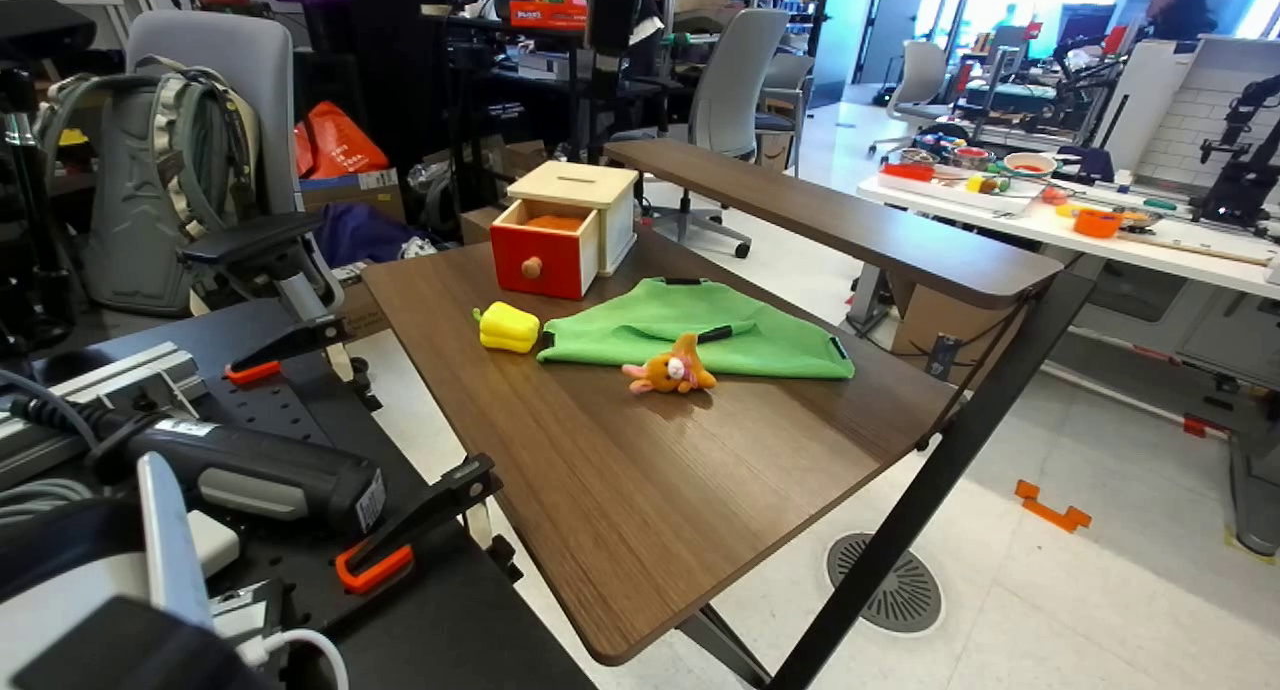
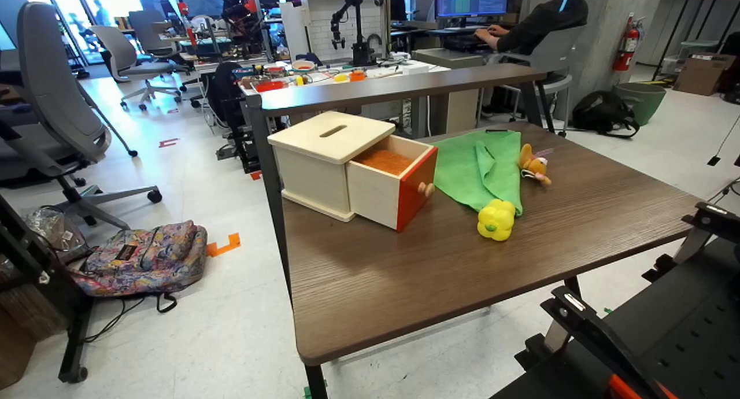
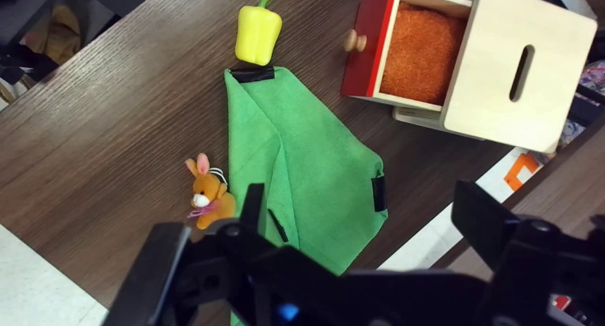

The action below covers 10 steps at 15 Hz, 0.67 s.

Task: Put the brown doll beside the yellow pepper

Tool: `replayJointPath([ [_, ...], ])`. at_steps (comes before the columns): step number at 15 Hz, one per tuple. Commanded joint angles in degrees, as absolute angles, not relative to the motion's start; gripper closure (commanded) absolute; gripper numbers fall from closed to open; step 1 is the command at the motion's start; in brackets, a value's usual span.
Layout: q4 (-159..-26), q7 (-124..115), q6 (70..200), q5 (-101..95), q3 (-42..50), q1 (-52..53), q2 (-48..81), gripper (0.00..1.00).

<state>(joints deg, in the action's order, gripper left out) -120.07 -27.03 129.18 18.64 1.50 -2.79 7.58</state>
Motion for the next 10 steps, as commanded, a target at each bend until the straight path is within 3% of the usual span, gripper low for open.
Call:
replayJointPath([
  [1, -117.0, -31.7, 132.4, 14.1, 2.9, -1.8, 13.6, 0.00],
  [10, -112.4, -35.7, 137.0, 10.9, 6.8, -2.0, 28.3, 0.00],
])
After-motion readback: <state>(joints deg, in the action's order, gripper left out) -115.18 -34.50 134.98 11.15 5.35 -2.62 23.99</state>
